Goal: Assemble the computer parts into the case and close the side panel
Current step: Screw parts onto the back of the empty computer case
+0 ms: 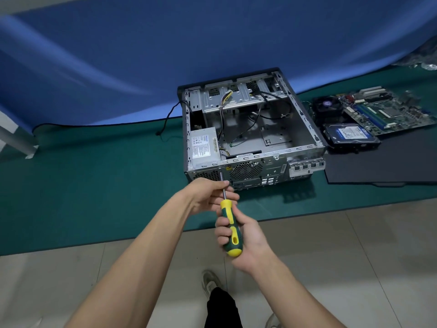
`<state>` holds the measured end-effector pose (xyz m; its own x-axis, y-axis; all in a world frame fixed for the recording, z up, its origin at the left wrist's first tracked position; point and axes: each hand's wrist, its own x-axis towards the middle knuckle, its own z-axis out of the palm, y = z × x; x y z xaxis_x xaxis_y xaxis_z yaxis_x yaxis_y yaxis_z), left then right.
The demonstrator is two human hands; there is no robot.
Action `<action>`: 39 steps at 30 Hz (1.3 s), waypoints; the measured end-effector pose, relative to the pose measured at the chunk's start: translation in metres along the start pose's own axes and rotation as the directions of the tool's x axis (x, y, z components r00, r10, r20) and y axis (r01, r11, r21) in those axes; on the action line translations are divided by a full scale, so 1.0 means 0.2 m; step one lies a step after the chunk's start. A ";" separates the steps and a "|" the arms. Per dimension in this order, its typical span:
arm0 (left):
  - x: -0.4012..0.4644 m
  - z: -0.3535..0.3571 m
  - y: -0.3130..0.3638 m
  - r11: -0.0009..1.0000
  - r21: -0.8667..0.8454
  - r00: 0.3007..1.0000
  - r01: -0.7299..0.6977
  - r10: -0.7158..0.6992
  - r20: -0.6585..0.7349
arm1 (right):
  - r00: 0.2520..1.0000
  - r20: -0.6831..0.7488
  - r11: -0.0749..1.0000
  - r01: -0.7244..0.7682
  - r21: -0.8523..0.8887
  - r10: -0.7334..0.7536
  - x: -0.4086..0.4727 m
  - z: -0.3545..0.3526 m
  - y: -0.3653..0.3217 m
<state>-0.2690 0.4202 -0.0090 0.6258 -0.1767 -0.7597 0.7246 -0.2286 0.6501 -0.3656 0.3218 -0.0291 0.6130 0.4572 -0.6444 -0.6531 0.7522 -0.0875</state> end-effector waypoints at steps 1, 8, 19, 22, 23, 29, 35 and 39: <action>0.00 0.00 0.00 1.000 -0.007 1.000 0.005 -0.005 0.006 | 1.000 -0.003 0.999 0.004 -0.051 -0.004 0.00 -0.01 -0.01; 0.05 0.04 -0.01 0.871 0.483 0.907 -0.084 0.268 -0.325 | 0.897 -0.245 0.746 0.128 -0.653 -0.368 0.06 0.03 0.04; 0.10 0.06 -0.09 0.935 0.263 0.888 -0.239 0.320 -0.329 | 0.879 -0.278 0.763 0.135 -0.633 -0.387 0.08 0.10 0.05; 0.07 0.03 -0.05 0.989 0.034 0.978 -0.147 0.151 -0.146 | 0.889 -0.291 0.845 0.172 -0.506 -0.355 0.10 0.07 0.06; 0.07 0.02 -0.04 0.994 -0.018 0.992 -0.111 0.109 -0.068 | 0.923 -0.263 0.907 0.167 -0.387 -0.282 0.09 0.07 0.05; 0.05 0.08 -0.04 0.983 0.076 0.969 -0.169 0.180 -0.169 | 0.996 -0.070 0.974 0.034 -0.222 -0.051 0.02 -0.01 -0.06; 0.06 0.10 -0.04 0.981 0.049 0.951 -0.188 0.194 -0.242 | 0.963 -0.222 0.890 0.037 -0.455 -0.154 0.02 -0.02 -0.01; 0.03 0.07 -0.01 0.991 -0.006 0.981 -0.137 0.134 -0.141 | 0.996 0.035 0.996 -0.085 -0.034 0.086 -0.01 -0.03 -0.05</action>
<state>-0.2711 0.4056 -0.0147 0.7519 -0.0692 -0.6556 0.6340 -0.1968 0.7479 -0.3626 0.3109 -0.0315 0.5697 0.5363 -0.6227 -0.7174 0.6942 -0.0584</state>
